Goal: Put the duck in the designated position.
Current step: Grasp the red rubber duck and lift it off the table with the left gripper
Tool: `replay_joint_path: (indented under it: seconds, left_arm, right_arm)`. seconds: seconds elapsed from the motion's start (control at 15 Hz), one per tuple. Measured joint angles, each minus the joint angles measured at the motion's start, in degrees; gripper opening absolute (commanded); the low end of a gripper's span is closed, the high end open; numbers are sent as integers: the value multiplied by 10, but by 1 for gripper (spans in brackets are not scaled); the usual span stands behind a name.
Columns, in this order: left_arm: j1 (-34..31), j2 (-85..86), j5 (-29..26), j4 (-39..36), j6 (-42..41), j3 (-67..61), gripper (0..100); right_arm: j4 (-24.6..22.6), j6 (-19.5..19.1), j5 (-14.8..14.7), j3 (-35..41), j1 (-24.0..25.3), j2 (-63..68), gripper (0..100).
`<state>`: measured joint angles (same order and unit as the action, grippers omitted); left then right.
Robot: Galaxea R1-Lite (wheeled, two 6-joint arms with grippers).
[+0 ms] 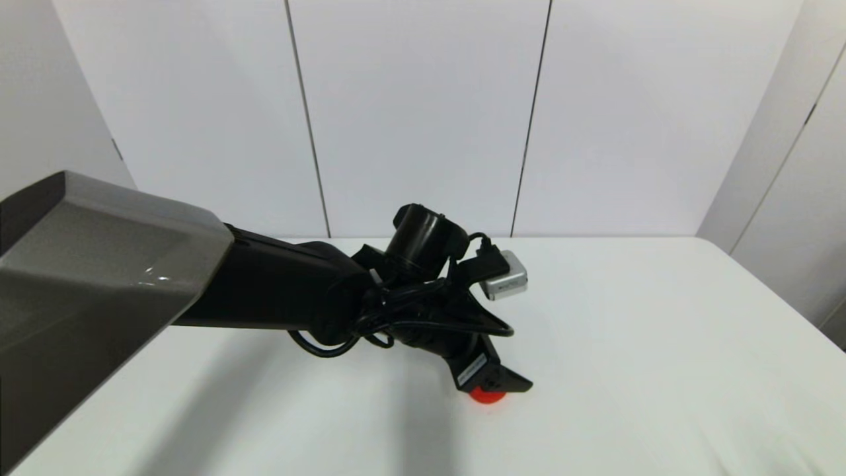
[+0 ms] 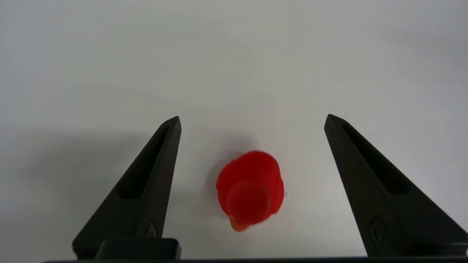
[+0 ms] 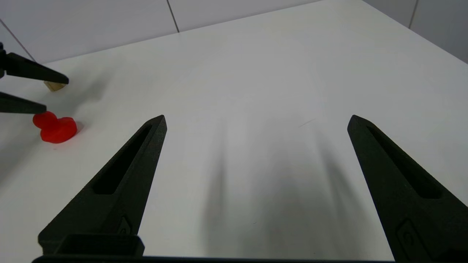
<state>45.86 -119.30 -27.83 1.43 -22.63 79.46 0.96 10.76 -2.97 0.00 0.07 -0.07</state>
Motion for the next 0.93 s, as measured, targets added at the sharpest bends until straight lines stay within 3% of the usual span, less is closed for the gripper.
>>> replay_joint_path:
  seconds: [0.33, 0.93]
  left_arm:
    - [-16, 41, 2, -4, -4, -72, 100]
    - [-33, 37, 0, -12, -15, -81, 100]
  right_arm:
    - [0, 0, 0, 0, 0, 0, 100]
    - [0, 0, 0, 0, 0, 0, 100]
